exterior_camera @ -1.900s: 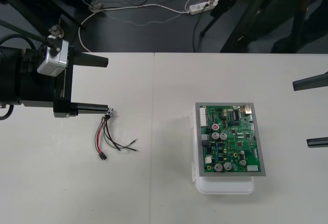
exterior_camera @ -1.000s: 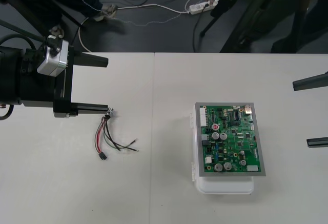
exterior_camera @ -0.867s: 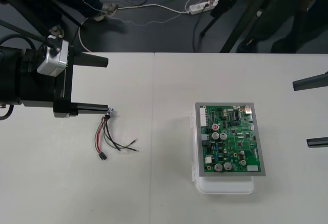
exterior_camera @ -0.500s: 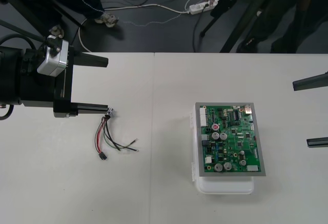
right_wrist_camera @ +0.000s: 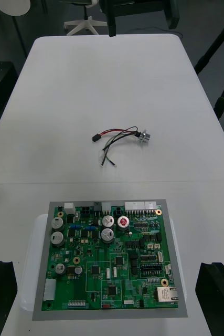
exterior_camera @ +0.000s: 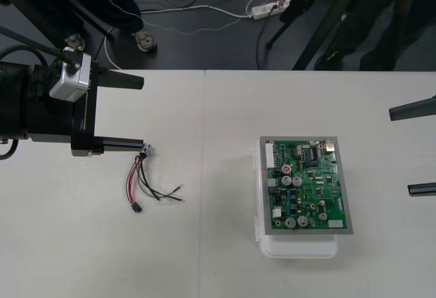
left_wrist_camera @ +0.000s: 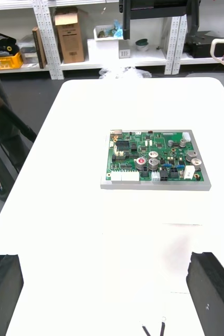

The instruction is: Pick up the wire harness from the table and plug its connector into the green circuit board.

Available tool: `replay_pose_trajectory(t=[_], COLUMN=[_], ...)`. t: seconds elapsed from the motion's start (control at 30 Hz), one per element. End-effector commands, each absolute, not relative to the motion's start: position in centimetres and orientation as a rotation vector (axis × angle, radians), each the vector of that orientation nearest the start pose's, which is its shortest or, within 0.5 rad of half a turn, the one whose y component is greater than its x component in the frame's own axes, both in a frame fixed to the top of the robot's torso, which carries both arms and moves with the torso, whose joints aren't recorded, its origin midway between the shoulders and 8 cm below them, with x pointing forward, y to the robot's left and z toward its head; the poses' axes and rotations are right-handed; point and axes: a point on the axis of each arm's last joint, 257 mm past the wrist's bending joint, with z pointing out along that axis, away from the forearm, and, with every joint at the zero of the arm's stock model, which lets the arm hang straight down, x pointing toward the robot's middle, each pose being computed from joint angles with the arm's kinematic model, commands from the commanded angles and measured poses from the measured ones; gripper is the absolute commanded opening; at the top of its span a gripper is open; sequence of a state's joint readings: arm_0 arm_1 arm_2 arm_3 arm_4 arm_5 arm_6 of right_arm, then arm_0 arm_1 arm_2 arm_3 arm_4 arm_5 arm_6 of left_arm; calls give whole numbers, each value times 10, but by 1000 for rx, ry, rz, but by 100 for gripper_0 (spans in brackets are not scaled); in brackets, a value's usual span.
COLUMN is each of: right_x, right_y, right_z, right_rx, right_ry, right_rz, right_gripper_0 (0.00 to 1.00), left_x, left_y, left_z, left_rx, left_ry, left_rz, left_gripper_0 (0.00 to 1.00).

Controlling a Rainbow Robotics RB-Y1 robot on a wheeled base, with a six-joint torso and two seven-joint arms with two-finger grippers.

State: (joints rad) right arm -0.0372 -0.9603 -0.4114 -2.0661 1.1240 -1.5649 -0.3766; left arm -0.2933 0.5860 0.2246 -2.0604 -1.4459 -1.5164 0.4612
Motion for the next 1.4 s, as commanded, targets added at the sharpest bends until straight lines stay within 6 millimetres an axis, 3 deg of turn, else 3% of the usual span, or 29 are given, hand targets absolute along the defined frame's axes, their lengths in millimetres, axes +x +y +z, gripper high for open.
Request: replay_pose_trajectory(t=[0.03,0.87,0.9,0.93,0.97,1.17,1.4], right_x=[294,294,288,288,288,293,287], right_y=[-212,-212,-209,-209,-209,-208,-208], right_z=[-58,-58,-79,-79,-83,-81,-63], right_rx=[-1681,-1681,-1628,-1628,-1613,-1599,-1540], right_ry=[1356,1356,1397,1396,1406,1393,1330], right_rz=[554,554,639,641,654,654,746], right_gripper_0=[100,100,100,100,100,100,100], left_x=[352,352,352,352,348,346,352], left_y=[100,100,100,100,101,104,117], left_z=[-45,-45,-45,-45,-68,-70,-65], left_rx=[1572,1572,1572,1572,1539,1504,1532], left_ry=[1234,1234,1234,1234,1292,1299,1301], left_rz=[-582,-582,-582,-582,-655,-729,-671], left_gripper_0=[92,92,92,92,92,92,92])
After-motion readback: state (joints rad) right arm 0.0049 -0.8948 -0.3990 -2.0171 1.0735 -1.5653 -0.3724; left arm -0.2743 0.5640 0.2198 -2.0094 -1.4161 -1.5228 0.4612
